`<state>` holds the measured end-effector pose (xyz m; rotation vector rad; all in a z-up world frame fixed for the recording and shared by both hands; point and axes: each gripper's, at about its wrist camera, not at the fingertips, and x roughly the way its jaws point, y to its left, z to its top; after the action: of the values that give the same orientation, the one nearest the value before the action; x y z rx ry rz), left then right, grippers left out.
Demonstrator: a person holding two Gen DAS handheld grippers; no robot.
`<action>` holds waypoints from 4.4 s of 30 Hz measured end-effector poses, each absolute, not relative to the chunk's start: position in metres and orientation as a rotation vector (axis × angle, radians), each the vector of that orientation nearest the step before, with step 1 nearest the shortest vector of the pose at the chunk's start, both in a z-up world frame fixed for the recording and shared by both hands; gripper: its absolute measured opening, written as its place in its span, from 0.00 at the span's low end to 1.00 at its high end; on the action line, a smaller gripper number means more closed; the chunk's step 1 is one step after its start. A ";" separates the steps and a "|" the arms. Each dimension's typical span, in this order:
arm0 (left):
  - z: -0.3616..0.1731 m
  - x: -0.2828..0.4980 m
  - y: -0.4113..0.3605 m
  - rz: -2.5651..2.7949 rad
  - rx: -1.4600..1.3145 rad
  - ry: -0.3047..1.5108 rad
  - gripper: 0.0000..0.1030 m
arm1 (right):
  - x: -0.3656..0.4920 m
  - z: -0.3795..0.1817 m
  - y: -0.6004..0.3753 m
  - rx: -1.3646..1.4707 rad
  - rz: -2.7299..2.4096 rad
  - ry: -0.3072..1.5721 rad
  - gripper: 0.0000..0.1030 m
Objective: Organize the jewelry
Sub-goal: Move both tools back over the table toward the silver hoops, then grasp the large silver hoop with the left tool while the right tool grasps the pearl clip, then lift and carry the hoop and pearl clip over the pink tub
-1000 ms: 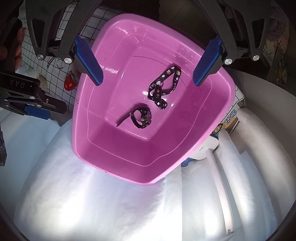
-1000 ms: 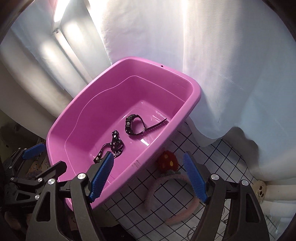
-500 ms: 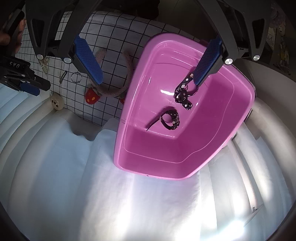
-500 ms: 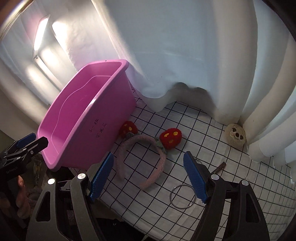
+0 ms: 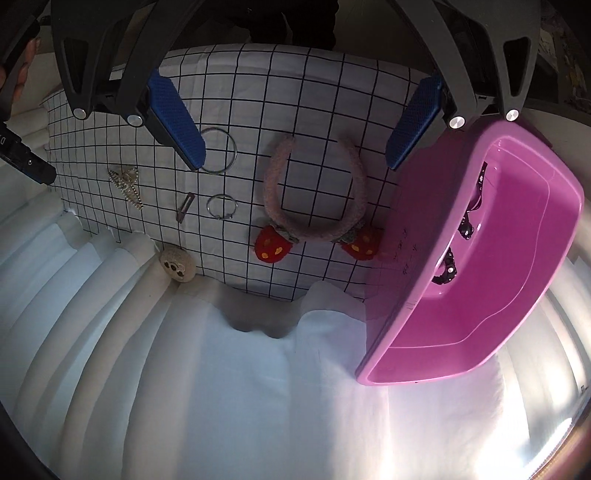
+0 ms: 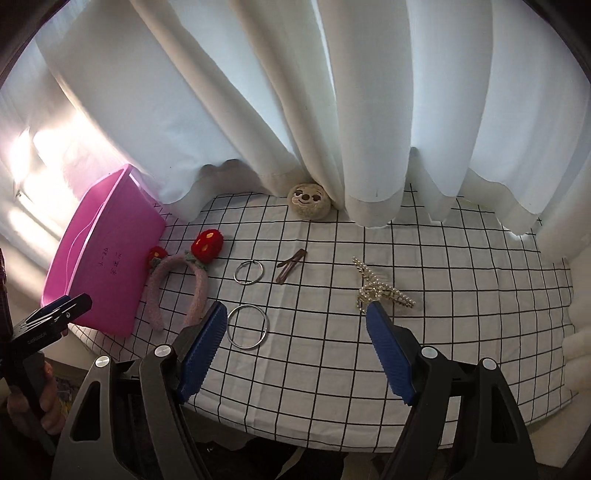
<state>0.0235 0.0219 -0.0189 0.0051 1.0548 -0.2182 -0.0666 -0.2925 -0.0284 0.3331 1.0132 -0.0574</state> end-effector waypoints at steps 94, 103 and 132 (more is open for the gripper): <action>-0.219 0.025 -0.119 -0.030 0.027 0.960 0.95 | 0.022 -0.225 -0.333 -0.120 0.195 0.985 0.92; -0.217 0.022 -0.117 -0.029 0.017 0.949 0.88 | 0.022 -0.223 -0.337 -0.095 0.175 0.982 0.89; -0.186 0.007 -0.116 -0.053 0.004 0.878 0.69 | -0.005 -0.200 -0.335 -0.019 0.210 0.930 0.39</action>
<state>0.0073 -0.1162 -0.1862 0.0039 0.8782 -0.0532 -0.0050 -0.3355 -0.2000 -0.0187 0.9303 0.2098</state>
